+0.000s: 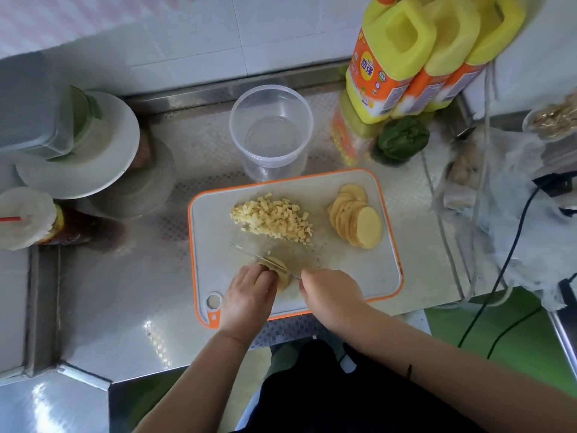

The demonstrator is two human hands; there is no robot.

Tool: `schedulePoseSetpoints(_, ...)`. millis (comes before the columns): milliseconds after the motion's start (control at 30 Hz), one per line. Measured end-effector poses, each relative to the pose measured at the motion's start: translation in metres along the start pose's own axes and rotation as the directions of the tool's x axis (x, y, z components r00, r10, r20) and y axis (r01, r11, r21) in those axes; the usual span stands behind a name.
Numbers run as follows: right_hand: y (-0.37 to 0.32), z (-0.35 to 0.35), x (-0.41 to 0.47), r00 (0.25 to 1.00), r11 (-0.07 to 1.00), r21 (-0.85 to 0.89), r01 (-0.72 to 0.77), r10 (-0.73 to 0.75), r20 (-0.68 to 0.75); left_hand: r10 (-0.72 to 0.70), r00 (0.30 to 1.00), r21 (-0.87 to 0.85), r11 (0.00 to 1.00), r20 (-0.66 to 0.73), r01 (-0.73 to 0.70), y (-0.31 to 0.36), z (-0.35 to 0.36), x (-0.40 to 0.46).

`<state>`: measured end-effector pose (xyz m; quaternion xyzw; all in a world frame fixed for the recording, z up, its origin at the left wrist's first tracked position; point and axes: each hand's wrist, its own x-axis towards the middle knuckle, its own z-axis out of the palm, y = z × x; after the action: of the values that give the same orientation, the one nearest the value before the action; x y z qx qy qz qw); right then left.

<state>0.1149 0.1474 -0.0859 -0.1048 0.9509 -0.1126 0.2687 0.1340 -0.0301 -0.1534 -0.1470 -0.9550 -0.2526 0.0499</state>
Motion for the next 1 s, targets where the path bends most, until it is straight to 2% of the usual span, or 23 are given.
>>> schedulePoseSetpoints(200,-0.005,-0.004,-0.002,0.998,0.998,-0.060,0.001,0.003,0.063,-0.010,0.999,-0.034,0.999,-0.041,0.009,-0.001,0.005,0.003)
schedulePoseSetpoints(733,-0.004,0.001,0.010,0.992,0.998,-0.053,0.014,-0.008,0.125,-0.051,0.995,-0.090,0.995,-0.081,0.044,-0.003,0.017,0.000)
schedulePoseSetpoints(933,0.000,0.012,0.014,0.997,0.999,-0.042,0.018,-0.015,0.082,-0.010,0.980,-0.026,1.000,-0.201,0.005,0.010,-0.021,0.019)
schedulePoseSetpoints(967,0.001,0.012,0.015,0.997,0.999,-0.040,0.009,-0.006,0.071,-0.007,0.990,0.038,0.999,-0.141,0.012,0.017,-0.030,0.036)
schedulePoseSetpoints(1000,0.001,0.012,0.015,0.998,0.999,-0.033,-0.001,0.004,0.064,-0.020,1.000,0.123,0.992,0.012,0.018,0.024,-0.035,0.054)
